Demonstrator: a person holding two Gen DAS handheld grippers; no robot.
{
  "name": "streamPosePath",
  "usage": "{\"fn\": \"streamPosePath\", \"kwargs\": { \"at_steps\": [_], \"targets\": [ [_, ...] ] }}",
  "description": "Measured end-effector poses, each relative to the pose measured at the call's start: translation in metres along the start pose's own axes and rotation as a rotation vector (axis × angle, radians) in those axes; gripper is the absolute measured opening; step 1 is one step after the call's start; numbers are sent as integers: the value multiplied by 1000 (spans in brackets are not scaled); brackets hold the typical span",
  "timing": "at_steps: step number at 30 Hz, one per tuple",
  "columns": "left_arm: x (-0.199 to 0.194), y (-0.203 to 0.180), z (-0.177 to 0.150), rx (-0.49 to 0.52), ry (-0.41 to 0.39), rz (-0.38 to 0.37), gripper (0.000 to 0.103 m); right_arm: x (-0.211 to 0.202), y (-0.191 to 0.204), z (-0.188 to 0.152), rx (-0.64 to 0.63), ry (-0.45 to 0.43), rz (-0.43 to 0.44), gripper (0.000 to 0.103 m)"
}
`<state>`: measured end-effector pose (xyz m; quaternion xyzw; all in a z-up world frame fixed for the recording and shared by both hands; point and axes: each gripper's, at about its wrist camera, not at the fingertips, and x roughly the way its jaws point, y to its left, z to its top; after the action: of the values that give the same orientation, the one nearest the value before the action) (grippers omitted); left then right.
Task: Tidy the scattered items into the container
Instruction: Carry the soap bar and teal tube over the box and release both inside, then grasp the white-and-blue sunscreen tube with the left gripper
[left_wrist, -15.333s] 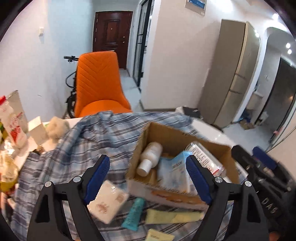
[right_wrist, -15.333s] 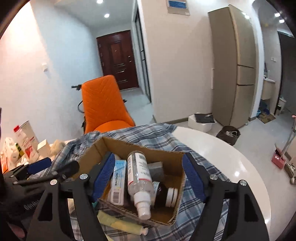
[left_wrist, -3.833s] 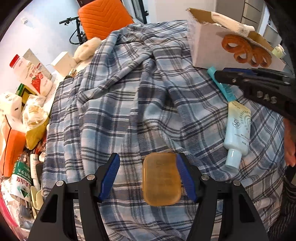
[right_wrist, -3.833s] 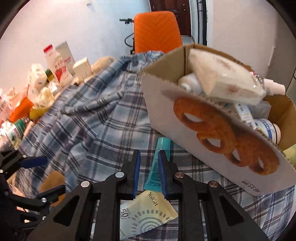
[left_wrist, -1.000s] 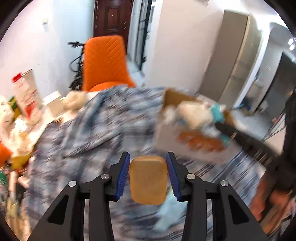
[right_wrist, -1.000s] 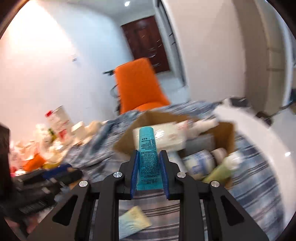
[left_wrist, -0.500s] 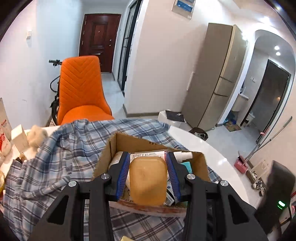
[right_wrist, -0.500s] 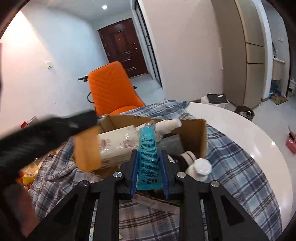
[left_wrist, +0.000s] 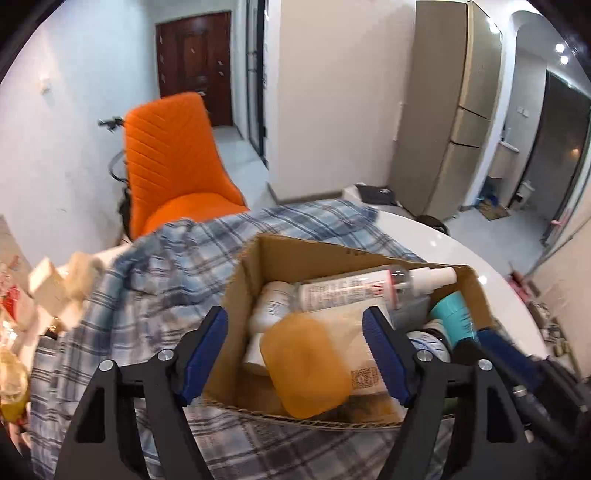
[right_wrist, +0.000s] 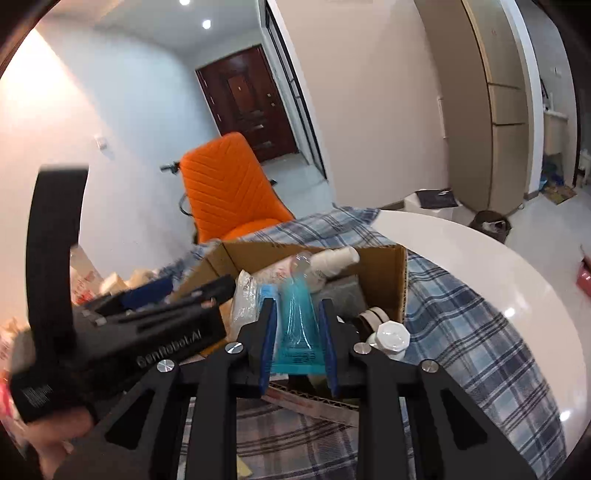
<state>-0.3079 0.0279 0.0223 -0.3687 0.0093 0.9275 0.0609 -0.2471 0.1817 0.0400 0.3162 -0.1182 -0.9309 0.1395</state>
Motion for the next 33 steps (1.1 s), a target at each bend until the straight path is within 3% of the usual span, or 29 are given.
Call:
{"fn": "streamPosePath", "kwargs": {
  "at_steps": [4, 9, 10, 13, 18, 22, 26, 33],
  "targets": [
    [-27, 3, -5, 2, -47, -33, 81, -6, 2, 3, -8, -27, 17, 25],
    [-51, 12, -16, -3, -35, -20, 82, -7, 0, 3, 6, -18, 52, 26],
    [-54, 13, -20, 9, -30, -8, 82, -8, -1, 4, 8, -16, 59, 30],
    [-68, 17, -53, 71, -26, -15, 82, -7, -2, 3, -15, 15, 74, 61],
    [-65, 26, -102, 160, 89, -38, 82, -18, 9, 1, -86, 46, 110, 61],
    [-55, 22, -121, 183, 190, -87, 82, -8, 29, -10, -205, 193, 203, 61],
    [-50, 11, -131, 242, 242, -59, 82, -8, 54, -23, -336, 218, 151, 59],
    [-51, 11, -141, 272, 268, -43, 82, -24, 59, -31, -410, 205, 84, 61]
  ]
}}
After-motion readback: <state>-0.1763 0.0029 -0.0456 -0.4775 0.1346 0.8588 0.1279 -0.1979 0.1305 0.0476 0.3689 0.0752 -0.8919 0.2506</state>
